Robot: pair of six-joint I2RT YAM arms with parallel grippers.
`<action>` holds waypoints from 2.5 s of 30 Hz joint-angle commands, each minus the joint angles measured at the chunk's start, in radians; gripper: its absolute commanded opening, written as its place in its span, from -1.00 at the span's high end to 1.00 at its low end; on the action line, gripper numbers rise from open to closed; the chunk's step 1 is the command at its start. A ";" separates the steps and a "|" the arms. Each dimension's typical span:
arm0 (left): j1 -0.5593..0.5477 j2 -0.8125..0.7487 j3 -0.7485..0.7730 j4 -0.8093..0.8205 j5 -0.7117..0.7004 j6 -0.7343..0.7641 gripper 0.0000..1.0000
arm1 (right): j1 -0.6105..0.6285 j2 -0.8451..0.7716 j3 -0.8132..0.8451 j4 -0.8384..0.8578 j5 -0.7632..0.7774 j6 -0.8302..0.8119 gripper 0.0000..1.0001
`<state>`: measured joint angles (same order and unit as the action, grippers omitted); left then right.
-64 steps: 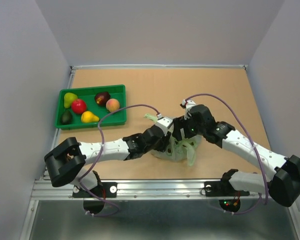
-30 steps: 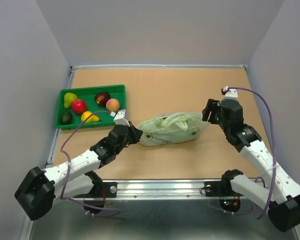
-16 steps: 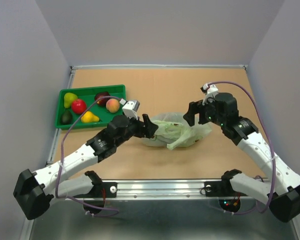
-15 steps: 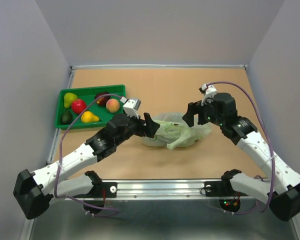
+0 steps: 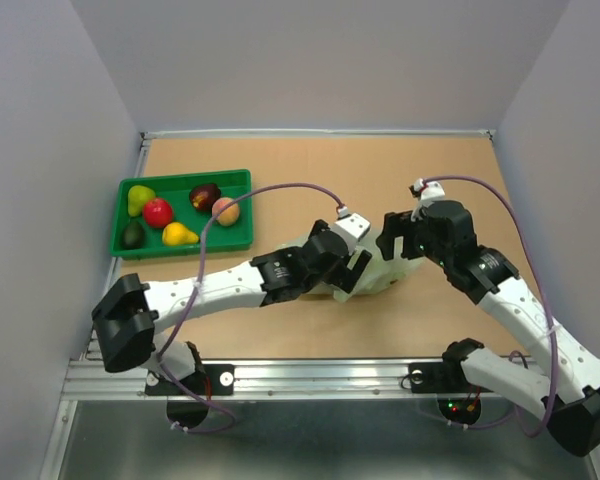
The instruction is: Untie the knot of the plastic bag and take out the fruit
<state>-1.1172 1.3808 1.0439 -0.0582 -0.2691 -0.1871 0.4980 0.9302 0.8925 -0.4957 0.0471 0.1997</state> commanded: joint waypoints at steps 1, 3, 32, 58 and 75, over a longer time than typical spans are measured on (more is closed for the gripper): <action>-0.033 0.076 0.071 0.004 -0.146 0.086 -0.83 | 0.004 -0.007 -0.053 0.005 0.077 0.067 -0.83; -0.035 0.106 0.076 0.008 -0.195 0.065 -0.75 | 0.004 0.024 -0.088 0.006 0.059 0.084 -0.83; 0.200 -0.730 -0.737 0.262 -0.179 -0.637 1.00 | -0.004 -0.220 -0.172 0.118 0.096 0.137 -0.26; 0.198 -0.664 -0.622 0.087 -0.262 -0.678 1.00 | 0.641 0.420 -0.087 0.121 0.220 0.128 -0.83; 0.200 -0.683 -0.659 0.060 -0.211 -0.686 1.00 | 0.606 0.390 0.151 0.112 0.373 -0.025 -0.74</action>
<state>-0.9211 0.7116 0.3840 0.0017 -0.4747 -0.8623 1.1248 1.2793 0.9863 -0.4019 0.3832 0.2306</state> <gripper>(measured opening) 0.029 0.873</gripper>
